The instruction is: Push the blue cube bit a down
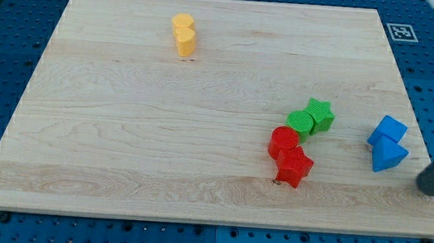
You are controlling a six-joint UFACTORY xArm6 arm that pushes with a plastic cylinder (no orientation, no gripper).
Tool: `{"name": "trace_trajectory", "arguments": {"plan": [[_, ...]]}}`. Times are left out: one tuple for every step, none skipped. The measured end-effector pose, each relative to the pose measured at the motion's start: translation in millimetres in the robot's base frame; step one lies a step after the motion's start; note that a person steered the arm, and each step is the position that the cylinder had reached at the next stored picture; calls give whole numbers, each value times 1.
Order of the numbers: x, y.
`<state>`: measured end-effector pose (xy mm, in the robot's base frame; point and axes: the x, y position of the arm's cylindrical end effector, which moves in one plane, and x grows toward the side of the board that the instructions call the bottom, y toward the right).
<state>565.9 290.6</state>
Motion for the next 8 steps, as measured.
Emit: {"name": "trace_trajectory", "arguments": {"plan": [[-24,18],[-59,29],[-98,13],[-139,-18],[-141,-65],[-125,-82],[-115,-82],[-104,-80]]}}
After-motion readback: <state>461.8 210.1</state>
